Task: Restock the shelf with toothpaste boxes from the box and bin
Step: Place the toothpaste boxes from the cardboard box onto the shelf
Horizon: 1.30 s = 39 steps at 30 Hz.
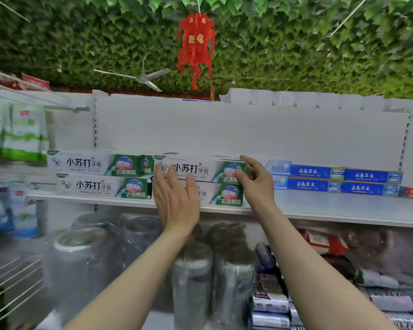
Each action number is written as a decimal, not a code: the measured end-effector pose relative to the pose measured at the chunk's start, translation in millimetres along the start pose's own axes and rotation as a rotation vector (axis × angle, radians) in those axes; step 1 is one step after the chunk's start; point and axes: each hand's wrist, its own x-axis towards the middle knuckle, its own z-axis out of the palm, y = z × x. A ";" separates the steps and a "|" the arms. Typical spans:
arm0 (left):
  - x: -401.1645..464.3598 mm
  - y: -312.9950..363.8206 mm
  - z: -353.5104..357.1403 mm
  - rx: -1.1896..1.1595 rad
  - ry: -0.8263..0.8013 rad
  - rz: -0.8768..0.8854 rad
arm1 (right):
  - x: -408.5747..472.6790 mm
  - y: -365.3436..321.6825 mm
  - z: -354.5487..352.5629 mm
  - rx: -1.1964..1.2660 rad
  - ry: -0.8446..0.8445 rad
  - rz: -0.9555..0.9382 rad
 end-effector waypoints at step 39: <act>-130.8 -125.2 -44.4 -0.718 -0.459 -0.831 | -200.7 85.2 68.0 -0.130 -0.105 0.647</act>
